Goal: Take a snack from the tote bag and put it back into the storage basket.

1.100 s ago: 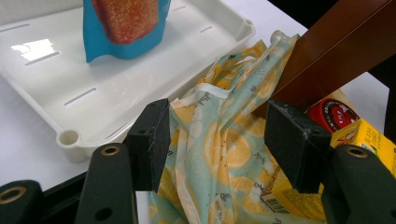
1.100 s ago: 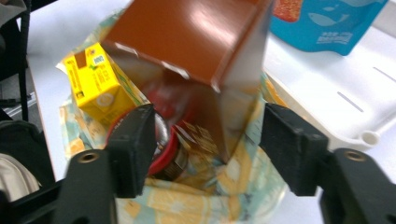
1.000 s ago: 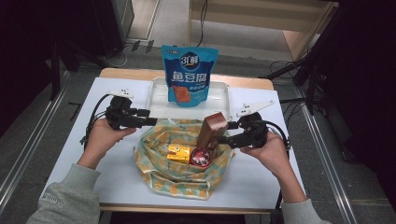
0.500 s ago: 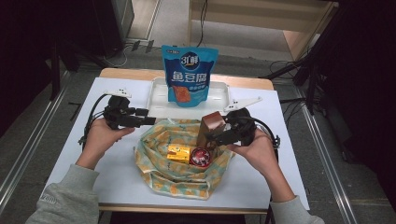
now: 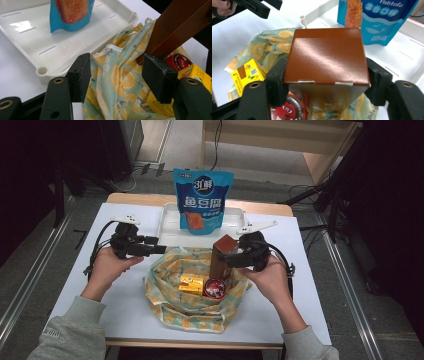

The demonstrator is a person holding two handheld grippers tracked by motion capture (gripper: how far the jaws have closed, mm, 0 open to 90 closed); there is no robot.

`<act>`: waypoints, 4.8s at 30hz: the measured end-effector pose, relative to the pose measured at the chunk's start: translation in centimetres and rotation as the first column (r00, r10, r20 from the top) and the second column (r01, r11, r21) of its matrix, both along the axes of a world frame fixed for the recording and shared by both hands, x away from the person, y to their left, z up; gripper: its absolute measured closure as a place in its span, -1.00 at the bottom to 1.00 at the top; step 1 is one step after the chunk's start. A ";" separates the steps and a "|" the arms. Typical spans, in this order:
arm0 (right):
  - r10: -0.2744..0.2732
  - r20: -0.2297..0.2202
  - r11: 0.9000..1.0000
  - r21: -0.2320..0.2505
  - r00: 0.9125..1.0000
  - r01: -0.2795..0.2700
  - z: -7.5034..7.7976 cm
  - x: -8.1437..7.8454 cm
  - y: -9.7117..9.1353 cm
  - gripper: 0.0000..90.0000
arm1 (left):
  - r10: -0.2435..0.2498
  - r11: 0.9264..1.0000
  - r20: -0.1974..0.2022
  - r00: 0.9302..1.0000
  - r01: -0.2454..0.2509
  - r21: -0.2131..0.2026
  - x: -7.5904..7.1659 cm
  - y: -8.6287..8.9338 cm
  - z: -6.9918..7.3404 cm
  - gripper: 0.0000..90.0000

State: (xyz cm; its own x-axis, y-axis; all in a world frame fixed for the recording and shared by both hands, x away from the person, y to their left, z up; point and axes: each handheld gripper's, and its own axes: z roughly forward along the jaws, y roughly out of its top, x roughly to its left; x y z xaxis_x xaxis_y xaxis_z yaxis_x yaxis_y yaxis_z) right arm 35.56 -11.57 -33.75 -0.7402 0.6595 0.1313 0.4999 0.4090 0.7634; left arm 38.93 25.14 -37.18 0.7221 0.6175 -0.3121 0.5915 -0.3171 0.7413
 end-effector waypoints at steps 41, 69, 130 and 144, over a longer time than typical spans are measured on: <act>0.053 0.021 0.996 0.065 0.998 -0.054 7.1 1.0 0.6 -0.16 | 0.002 1.000 -0.002 1.000 -0.002 -0.014 -0.2 0.6 0.2 -0.11; -0.018 0.041 0.999 0.049 0.999 0.016 8.3 7.8 3.4 -0.16 | 0.002 1.000 -0.004 1.000 -0.002 -0.020 -0.1 0.9 -0.1 -0.11; -0.066 -0.008 0.997 -0.033 0.998 0.065 1.5 12.2 5.7 -0.43 | -0.009 1.000 -0.015 1.000 0.009 -0.011 0.0 1.0 -0.9 -0.10; -0.056 0.004 0.998 0.022 0.998 0.056 4.1 10.9 3.1 -0.25 | -0.005 1.000 -0.017 1.000 0.005 -0.005 0.0 1.1 -1.0 -0.10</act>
